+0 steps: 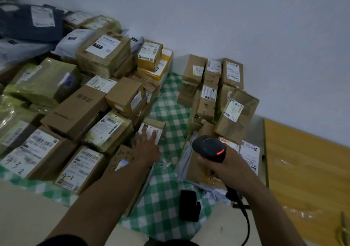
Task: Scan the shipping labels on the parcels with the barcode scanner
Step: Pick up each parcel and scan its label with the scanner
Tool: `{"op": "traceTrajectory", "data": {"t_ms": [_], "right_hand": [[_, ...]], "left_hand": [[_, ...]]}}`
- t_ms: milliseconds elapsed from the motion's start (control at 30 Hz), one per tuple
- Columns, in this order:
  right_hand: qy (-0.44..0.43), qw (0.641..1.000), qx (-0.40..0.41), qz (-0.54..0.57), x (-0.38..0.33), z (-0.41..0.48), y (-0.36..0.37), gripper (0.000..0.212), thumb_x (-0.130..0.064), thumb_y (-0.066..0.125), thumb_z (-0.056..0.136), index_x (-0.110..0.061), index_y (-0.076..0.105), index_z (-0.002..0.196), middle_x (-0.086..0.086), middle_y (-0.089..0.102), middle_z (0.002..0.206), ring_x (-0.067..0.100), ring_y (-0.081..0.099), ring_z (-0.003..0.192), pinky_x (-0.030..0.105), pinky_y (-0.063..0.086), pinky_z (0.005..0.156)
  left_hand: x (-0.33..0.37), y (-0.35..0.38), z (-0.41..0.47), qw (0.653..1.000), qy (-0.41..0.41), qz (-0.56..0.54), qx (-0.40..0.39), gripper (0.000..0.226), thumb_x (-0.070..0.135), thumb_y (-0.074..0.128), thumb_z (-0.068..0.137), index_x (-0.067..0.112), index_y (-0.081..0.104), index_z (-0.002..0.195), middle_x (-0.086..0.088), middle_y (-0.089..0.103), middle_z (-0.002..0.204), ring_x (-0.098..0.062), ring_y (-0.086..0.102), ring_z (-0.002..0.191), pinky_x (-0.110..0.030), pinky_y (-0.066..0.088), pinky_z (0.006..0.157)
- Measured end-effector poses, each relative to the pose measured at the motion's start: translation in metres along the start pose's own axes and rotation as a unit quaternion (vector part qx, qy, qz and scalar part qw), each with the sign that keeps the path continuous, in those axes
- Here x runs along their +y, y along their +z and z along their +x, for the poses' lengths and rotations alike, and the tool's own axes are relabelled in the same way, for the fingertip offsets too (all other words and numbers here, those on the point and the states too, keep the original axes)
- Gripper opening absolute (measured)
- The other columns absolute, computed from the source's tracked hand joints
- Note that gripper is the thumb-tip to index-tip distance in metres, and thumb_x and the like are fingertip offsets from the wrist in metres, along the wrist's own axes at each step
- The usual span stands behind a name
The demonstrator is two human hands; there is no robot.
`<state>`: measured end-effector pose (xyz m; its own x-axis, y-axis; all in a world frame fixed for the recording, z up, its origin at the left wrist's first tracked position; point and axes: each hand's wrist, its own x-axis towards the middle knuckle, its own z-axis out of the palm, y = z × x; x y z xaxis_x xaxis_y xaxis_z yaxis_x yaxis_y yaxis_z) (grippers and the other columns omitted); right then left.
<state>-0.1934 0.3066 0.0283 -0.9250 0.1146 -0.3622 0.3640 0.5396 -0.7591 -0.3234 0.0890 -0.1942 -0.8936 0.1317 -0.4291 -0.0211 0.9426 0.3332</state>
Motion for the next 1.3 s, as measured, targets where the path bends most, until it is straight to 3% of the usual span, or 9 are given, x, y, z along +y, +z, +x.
{"op": "traceTrajectory", "data": {"t_ms": [133, 300, 400, 600, 767, 867, 967, 1133, 1300], "right_hand": [[0.003, 1.000, 0.012, 0.001, 0.004, -0.008, -0.005, 0.017, -0.029, 0.077, 0.093, -0.020, 0.068, 0.103, 0.017, 0.070, 0.085, 0.018, 0.064, 0.067, 0.019, 0.047, 0.057], [0.005, 0.999, 0.034, 0.037, 0.016, -0.023, -0.016, 0.017, -0.032, 0.079, 0.091, -0.034, 0.067, 0.103, 0.001, 0.075, 0.083, 0.016, 0.071, 0.073, 0.021, 0.055, 0.062], [0.004, 0.997, 0.052, 0.059, 0.030, -0.034, -0.027, 0.019, -0.033, 0.080, 0.090, -0.034, 0.067, 0.105, -0.004, 0.076, 0.084, 0.011, 0.072, 0.067, 0.018, 0.055, 0.059], [-0.001, 0.991, 0.069, 0.117, 0.065, -0.046, -0.059, 0.023, -0.034, 0.079, 0.090, -0.037, 0.066, 0.110, -0.008, 0.076, 0.083, 0.006, 0.072, 0.068, 0.031, 0.059, 0.068], [-0.026, 0.989, 0.076, 0.126, 0.099, -0.047, -0.103, 0.027, -0.038, 0.078, 0.091, -0.040, 0.063, 0.113, -0.009, 0.076, 0.086, 0.004, 0.071, 0.068, 0.028, 0.054, 0.064], [-0.019, 0.985, 0.084, 0.148, 0.132, -0.050, -0.131, 0.023, -0.038, 0.078, 0.091, -0.033, 0.067, 0.110, -0.002, 0.075, 0.080, 0.008, 0.071, 0.065, 0.028, 0.054, 0.060], [-0.007, 0.984, 0.069, 0.164, 0.166, -0.051, -0.153, 0.019, -0.037, 0.079, 0.091, -0.025, 0.070, 0.103, 0.008, 0.071, 0.074, 0.020, 0.068, 0.069, 0.042, 0.053, 0.069], [0.010, 0.988, 0.047, 0.148, 0.206, -0.050, -0.173, 0.024, -0.037, 0.077, 0.092, -0.026, 0.070, 0.112, -0.006, 0.073, 0.074, 0.007, 0.068, 0.063, 0.032, 0.053, 0.065], [0.021, 0.990, 0.033, 0.134, 0.237, -0.044, -0.182, 0.025, -0.045, 0.077, 0.090, -0.028, 0.070, 0.108, -0.003, 0.075, 0.076, 0.017, 0.072, 0.068, 0.044, 0.059, 0.073]], "left_hand": [[0.001, -0.007, 0.002, 0.999, -0.043, -0.010, 0.010, 0.078, 0.040, 0.046, 0.103, 0.032, -0.002, 0.165, -0.007, -0.015, 0.172, -0.034, -0.011, 0.158, -0.053, -0.004, 0.127], [0.027, -0.016, -0.022, 0.988, 0.045, -0.121, 0.087, 0.074, 0.038, 0.060, 0.099, 0.018, 0.028, 0.161, -0.017, 0.021, 0.167, -0.037, 0.015, 0.153, -0.049, 0.017, 0.124], [0.058, -0.025, -0.061, 0.960, 0.087, -0.217, 0.157, 0.061, 0.036, 0.061, 0.101, 0.019, 0.039, 0.156, -0.010, 0.042, 0.153, -0.030, 0.033, 0.140, -0.048, 0.033, 0.117], [0.132, -0.042, -0.145, 0.900, 0.116, -0.343, 0.245, 0.037, 0.046, 0.065, 0.096, 0.044, 0.052, 0.131, 0.019, 0.054, 0.115, -0.003, 0.052, 0.103, -0.028, 0.050, 0.088], [0.198, -0.032, -0.194, 0.875, 0.138, -0.357, 0.297, 0.018, 0.029, 0.071, 0.096, 0.038, 0.065, 0.110, 0.020, 0.063, 0.099, 0.001, 0.060, 0.088, -0.020, 0.051, 0.071], [0.247, -0.014, -0.206, 0.871, 0.158, -0.366, 0.286, 0.017, 0.024, 0.071, 0.097, 0.035, 0.069, 0.109, 0.021, 0.071, 0.103, 0.003, 0.067, 0.091, -0.024, 0.059, 0.076], [0.293, 0.012, -0.203, 0.902, 0.169, -0.303, 0.257, 0.023, 0.022, 0.066, 0.098, 0.028, 0.069, 0.121, 0.012, 0.071, 0.117, -0.005, 0.065, 0.102, -0.030, 0.057, 0.092], [0.331, 0.060, -0.186, 0.944, 0.134, -0.225, 0.203, 0.041, 0.021, 0.068, 0.097, 0.018, 0.061, 0.137, -0.001, 0.055, 0.145, -0.018, 0.049, 0.133, -0.033, 0.038, 0.115], [0.340, 0.096, -0.172, 0.966, 0.075, -0.164, 0.185, 0.057, 0.038, 0.066, 0.097, 0.027, 0.047, 0.150, -0.002, 0.032, 0.163, -0.023, 0.024, 0.150, -0.046, 0.029, 0.122]]}}
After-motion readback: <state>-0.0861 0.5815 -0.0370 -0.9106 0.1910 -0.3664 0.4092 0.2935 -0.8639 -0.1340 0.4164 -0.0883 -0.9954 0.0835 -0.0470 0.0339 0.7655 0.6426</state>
